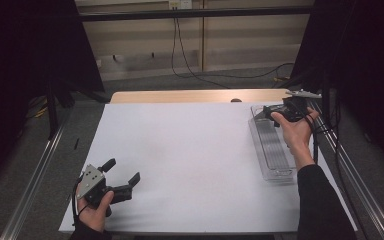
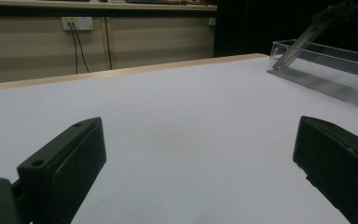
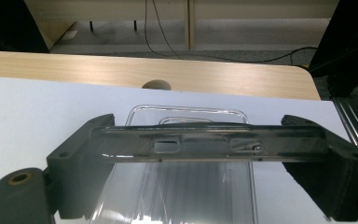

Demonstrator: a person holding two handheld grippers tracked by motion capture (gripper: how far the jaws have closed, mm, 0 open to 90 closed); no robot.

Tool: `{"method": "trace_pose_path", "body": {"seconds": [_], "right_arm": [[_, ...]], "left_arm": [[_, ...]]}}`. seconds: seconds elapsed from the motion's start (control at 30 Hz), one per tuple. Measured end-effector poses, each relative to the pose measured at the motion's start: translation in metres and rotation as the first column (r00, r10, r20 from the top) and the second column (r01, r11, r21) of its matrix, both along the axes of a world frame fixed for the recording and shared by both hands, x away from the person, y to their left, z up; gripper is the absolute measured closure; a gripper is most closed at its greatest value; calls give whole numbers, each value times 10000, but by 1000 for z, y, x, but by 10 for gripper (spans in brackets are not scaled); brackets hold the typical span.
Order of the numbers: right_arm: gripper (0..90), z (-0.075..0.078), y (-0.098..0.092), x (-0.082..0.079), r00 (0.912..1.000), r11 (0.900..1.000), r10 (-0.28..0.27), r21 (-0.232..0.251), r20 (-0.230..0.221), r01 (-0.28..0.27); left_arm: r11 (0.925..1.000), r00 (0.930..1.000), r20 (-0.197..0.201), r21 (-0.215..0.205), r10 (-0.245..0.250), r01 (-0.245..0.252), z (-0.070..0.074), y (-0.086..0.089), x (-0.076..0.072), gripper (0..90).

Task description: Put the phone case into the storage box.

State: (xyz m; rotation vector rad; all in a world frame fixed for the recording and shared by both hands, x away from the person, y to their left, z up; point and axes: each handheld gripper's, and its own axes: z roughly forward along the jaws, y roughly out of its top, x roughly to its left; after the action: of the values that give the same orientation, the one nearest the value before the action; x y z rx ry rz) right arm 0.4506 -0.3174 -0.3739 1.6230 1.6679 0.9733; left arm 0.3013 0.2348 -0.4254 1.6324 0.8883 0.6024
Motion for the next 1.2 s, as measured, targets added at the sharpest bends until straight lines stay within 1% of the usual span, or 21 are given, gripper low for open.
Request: {"method": "trace_pose_path", "body": {"seconds": [0.3, 0.4, 0.47, 0.5, 0.57, 0.7, 0.8, 0.93, 1.07, 1.2], "right_arm": [[115, 3, 4, 8, 9998, 9997, -192, -173, 30, 192], [115, 3, 4, 10, 9996, 9995, -261, -188, 77, 262], [115, 3, 4, 11, 9995, 9994, -300, -146, 78, 301], [114, 3, 4, 11, 9994, 9994, -325, -136, 89, 326], [114, 3, 5, 13, 9993, 9992, -357, -170, 83, 358], [114, 4, 7, 16, 9993, 9988, -354, -341, 85, 357], [114, 4, 8, 18, 9993, 9986, -359, -396, 111, 363], [114, 4, 9, 20, 9993, 9980, -356, -518, 110, 361], [114, 4, 11, 21, 9994, 9974, -310, -644, 162, 320], [114, 4, 11, 22, 9992, 9974, -342, -632, 219, 355]], "left_arm": [[10000, 10000, -34, -21, -17, 17, -1, 0, 0, 24], [10000, 10000, -33, 43, -43, 43, -1, -1, 0, 24], [9999, 9999, -67, 24, -106, 106, -1, -1, 0, 24], [9998, 9998, -24, -4, -195, 195, -2, -2, 0, 24], [9992, 9993, 124, 162, -360, 358, -2, -2, 0, 21], [9991, 9992, 87, 167, -383, 382, -2, -3, 0, 21], [9993, 9995, 132, 227, -299, 296, -2, -3, 0, 21], [9996, 9996, 158, 203, -224, 221, -2, -2, 0, 21], [9999, 9999, 151, 95, -56, 54, -2, -2, 0, 20], [10000, 9999, 110, 75, -16, 15, -2, -1, 0, 20]]}}
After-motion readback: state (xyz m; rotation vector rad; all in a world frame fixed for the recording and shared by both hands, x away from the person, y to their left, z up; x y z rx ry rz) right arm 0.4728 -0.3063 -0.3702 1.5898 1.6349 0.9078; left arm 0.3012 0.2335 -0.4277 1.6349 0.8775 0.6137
